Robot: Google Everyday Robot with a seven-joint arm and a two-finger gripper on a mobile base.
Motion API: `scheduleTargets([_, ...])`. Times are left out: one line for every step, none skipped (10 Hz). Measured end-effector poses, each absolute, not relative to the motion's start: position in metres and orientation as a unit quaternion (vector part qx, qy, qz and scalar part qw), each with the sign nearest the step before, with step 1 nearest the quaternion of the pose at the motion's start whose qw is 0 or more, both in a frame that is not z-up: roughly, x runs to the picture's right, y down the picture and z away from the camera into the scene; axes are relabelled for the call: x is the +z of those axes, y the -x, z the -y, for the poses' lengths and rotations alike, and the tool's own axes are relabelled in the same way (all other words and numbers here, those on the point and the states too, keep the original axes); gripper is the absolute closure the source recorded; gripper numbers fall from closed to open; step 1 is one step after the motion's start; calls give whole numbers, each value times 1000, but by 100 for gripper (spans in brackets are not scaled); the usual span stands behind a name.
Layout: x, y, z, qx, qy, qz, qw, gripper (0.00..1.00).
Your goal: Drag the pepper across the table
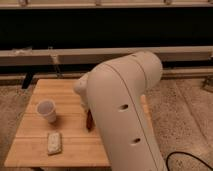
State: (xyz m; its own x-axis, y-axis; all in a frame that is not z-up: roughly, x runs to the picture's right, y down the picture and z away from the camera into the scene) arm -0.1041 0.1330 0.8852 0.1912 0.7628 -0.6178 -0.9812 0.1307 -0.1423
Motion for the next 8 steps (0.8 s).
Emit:
scheduleTargets([886, 107, -131, 601, 268, -203, 725, 100])
scheduleTargets([888, 110, -128, 600, 269, -201, 726, 100])
scheduleTargets([889, 111, -125, 599, 269, -201, 727, 100])
scheduleTargets([891, 112, -123, 598, 269, -200, 728, 100])
scheduleTargets([892, 113, -121, 597, 269, -200, 729, 100])
scheduleTargets([892, 115, -119, 596, 269, -199, 730, 95])
scheduleTargets([892, 117, -118, 594, 269, -198, 732, 85])
scheduleTargets([893, 117, -117, 593, 269, -198, 733, 80])
